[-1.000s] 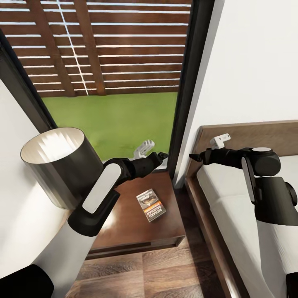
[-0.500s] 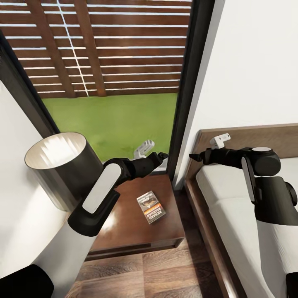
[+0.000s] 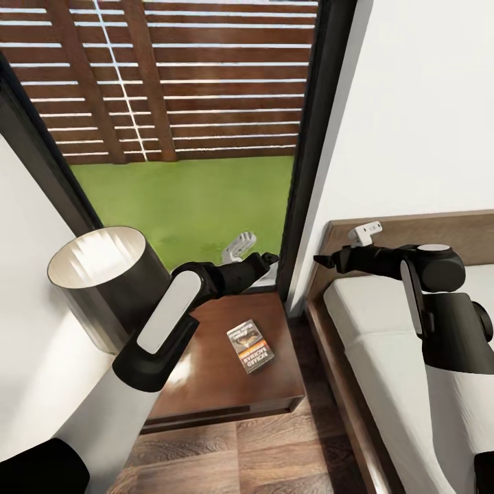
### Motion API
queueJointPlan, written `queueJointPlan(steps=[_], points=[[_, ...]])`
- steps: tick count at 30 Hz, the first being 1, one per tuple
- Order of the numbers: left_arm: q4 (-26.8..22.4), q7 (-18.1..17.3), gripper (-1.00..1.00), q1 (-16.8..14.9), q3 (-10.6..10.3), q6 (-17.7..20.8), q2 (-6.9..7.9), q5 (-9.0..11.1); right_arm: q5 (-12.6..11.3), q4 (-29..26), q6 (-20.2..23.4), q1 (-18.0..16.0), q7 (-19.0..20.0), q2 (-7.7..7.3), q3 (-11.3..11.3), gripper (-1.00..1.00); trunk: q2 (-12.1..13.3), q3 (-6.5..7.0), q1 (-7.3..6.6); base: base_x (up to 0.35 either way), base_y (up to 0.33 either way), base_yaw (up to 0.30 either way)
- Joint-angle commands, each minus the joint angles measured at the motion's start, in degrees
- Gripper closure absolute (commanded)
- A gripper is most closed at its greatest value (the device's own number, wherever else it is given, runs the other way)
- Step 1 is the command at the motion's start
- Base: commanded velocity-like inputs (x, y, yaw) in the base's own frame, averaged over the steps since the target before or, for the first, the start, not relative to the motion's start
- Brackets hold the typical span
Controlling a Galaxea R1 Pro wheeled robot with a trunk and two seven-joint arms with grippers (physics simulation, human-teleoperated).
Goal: In the bedroom, move the book from the bed onto either nightstand, and place the two sandals side by side next to the bed.
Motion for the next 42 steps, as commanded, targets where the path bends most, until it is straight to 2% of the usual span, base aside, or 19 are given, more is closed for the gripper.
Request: queueJointPlan(steps=[1, 42], points=[[0.0, 0.4, -1.0, 0.0, 0.0, 0.1, -0.02, 0.3, 0.6, 0.0, 0.2, 0.0, 0.6, -0.01, 0.0, -1.0, 0.4, 0.14, -0.23, 0.0, 0.0, 0.0], [-0.1, 0.7, -1.0, 1.1, -0.2, 0.1, -0.04, 0.3, 0.6, 0.0, 0.2, 0.1, 0.6, 0.54, 0.4, -1.0, 16.8, 7.5, -9.23, 0.0, 0.0, 0.0]])
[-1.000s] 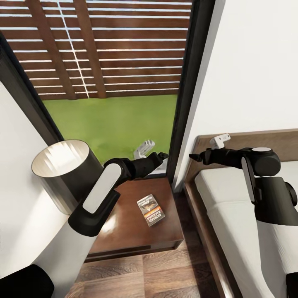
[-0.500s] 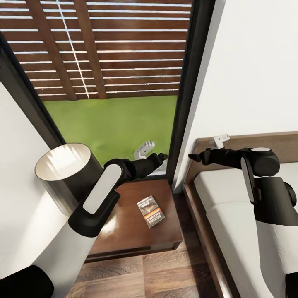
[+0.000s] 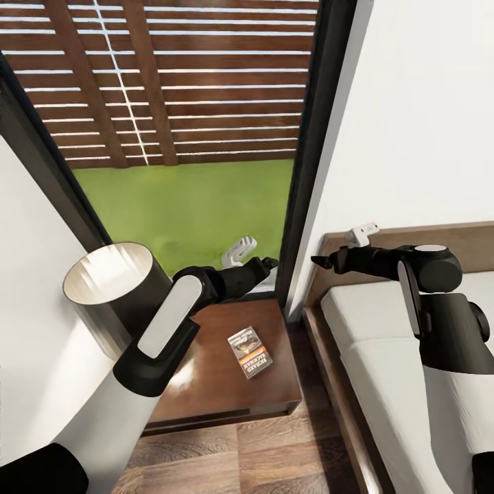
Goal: In the bedroom, move the book from the bed onto either nightstand, and place the two sandals side by side next to the bed.
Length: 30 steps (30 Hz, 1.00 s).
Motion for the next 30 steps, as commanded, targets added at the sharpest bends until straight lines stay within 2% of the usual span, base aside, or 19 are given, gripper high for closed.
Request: queueJointPlan(steps=[1, 12, 30], points=[[-0.1, 0.4, -1.0, 0.0, 0.0, 0.1, -0.02, 0.3, 0.6, -0.1, 0.2, -0.1, 0.5, -0.01, 0.0, -1.0, 0.4, 0.14, -0.22, 0.0, 0.0, 0.0], [0.0, 0.4, -1.0, 0.0, 0.0, 0.2, -0.08, 0.3, 0.6, -0.1, 0.2, 0.0, 0.5, -0.11, -0.1, -1.0, 4.8, 2.11, -2.64, 0.0, 0.0, 0.0], [0.0, 0.9, -1.0, 0.2, 0.0, 0.1, 0.01, 0.2, 0.6, -0.1, 0.2, 0.0, 0.5, -0.11, -0.3, -1.0, 4.8, 2.11, -2.64, 0.0, 0.0, 0.0]])
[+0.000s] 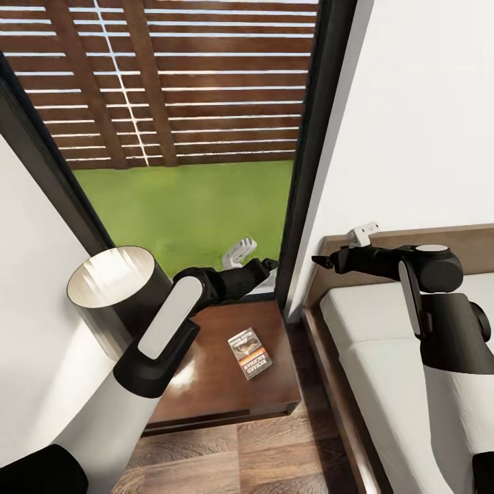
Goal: In the bedroom, move the book from the bed onto either nightstand, and place the two sandals side by side next to the bed.
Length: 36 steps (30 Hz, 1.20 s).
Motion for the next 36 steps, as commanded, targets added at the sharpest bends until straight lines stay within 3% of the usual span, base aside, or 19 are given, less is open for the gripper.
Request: queueJointPlan(steps=[1, 8, 18, 21, 29, 36], points=[[0.0, 0.7, -1.0, 0.1, 0.0, 0.2, -0.01, 0.3, 0.6, 0.0, 0.2, 0.0, 0.6, 0.0, 0.1, -1.0, 0.0, -0.05, 0.0, 0.0, 0.0, 0.0], [0.0, 2.6, -1.0, 1.4, -0.4, 0.3, -0.01, 0.1, 0.6, 0.0, 0.2, 0.1, 0.6, 0.15, 0.3, -1.0, 0.0, -0.05, 0.0, 0.0, 0.0, 0.0], [0.1, 5.0, -1.0, 3.9, -5.7, 0.3, 0.14, -0.2, 0.6, 0.0, 0.2, 1.0, 0.6, 0.6, 0.6, -1.0, 0.0, -0.05, 0.0, 0.0, 0.0, 0.0], [0.1, 5.3, -1.0, 4.4, -6.4, 0.3, 0.17, -0.2, 0.6, 0.0, 0.2, 1.5, 0.6, 0.82, 0.6, -1.0, 0.0, -0.05, 0.0, 0.0, 0.0, 0.0], [0.0, 5.8, -1.0, 6.3, -7.4, 0.2, 0.2, -0.4, 0.6, 0.0, 0.2, 2.9, 0.6, 1.33, 0.6, -1.0, 0.0, -0.05, 0.0, 0.0, 0.0, 0.0], [-0.1, 6.1, -1.0, 8.8, -7.7, 0.3, 0.21, -2.8, 0.6, 0.0, 0.2, 4.6, 0.6, 1.99, 0.6, -1.0, 0.0, -0.05, 0.0, 0.0, 0.0, 0.0]])
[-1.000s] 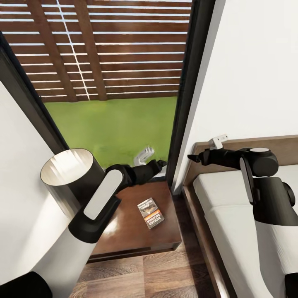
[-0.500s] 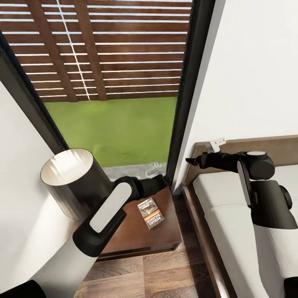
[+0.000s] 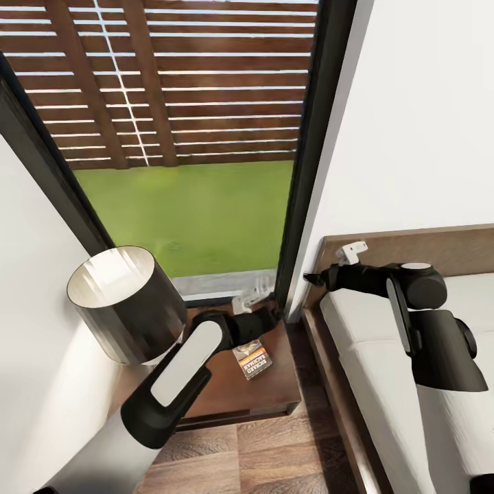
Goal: In the bedroom, move the book from the bed onto either nightstand, and place the two sandals side by side next to the bed.
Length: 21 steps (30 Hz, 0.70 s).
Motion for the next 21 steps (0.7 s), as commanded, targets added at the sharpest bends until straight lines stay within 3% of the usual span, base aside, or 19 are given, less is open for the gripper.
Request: queueJointPlan(steps=[1, 9, 21], points=[[-0.1, 0.4, -1.0, 0.4, 0.0, 0.2, -0.01, -0.4, 0.6, -0.1, 0.2, 0.3, 0.5, 0.07, 0.0, -1.0, 0.0, -0.05, 0.0, 0.0, 0.0, 0.0], [-0.1, 0.6, -1.0, 2.8, -0.1, 0.3, -0.02, -3.6, 0.5, -0.1, 0.2, 3.2, 0.5, 0.41, 0.1, -1.0, 0.0, -0.05, 0.0, 0.0, 0.0, 0.0], [-0.3, 0.5, -1.0, 5.8, -0.3, 0.2, -0.02, -5.1, 0.4, -0.1, 0.2, 6.5, 0.5, 0.53, 0.0, -1.0, 0.0, -0.05, 0.0, 0.0, 0.0, 0.0]])
